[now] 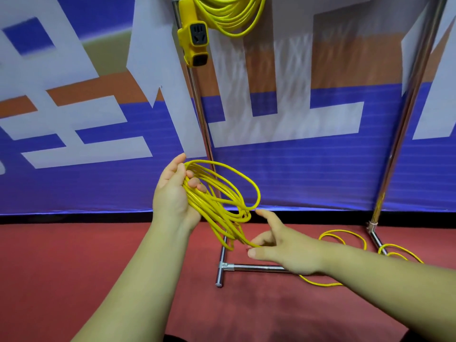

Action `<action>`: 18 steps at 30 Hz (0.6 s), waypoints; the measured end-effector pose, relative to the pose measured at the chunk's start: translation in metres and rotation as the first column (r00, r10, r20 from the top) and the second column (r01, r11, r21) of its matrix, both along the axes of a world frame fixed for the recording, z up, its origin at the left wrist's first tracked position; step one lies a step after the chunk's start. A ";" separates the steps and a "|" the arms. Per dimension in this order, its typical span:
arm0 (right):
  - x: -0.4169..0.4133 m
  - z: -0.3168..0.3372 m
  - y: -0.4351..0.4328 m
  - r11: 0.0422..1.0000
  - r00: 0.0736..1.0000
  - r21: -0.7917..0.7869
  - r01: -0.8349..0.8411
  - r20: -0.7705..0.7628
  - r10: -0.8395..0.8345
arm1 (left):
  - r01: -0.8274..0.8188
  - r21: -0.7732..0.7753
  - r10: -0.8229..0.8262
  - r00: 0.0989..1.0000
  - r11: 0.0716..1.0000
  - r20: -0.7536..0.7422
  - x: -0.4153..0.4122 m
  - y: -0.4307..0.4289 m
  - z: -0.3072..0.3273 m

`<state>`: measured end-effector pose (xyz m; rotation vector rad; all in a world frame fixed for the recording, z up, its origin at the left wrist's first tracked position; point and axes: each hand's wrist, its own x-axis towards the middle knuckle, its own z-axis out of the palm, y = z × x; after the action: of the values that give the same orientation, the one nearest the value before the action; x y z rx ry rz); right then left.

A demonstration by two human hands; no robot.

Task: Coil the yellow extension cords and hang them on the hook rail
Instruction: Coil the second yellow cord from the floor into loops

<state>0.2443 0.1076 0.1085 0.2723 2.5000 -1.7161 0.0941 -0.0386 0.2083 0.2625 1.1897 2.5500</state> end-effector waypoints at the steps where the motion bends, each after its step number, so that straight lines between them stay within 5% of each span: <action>1: -0.001 0.000 -0.001 1.000 1.000 0.001 0.000 -0.010 0.000 | -0.017 0.009 0.017 1.000 1.000 0.011 -0.002 -0.002 0.000; 7: -0.002 0.008 0.015 0.995 0.992 -0.026 0.095 -0.081 -0.097 | -0.072 -0.013 0.073 0.997 0.997 0.017 -0.016 -0.022 -0.004; 12: -0.002 0.008 0.034 0.979 0.978 0.040 0.199 -0.079 -0.195 | 0.076 -0.104 -0.081 0.996 0.992 -0.044 -0.017 -0.025 -0.012; 18: -0.008 0.027 0.044 0.942 0.917 -0.059 0.330 -0.218 -0.335 | 0.133 -0.492 -0.301 0.912 0.860 -0.278 0.006 -0.012 -0.023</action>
<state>0.2366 0.1515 0.1358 0.5615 2.7218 -1.9976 0.1005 -0.0507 0.1852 0.7084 1.7439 1.9899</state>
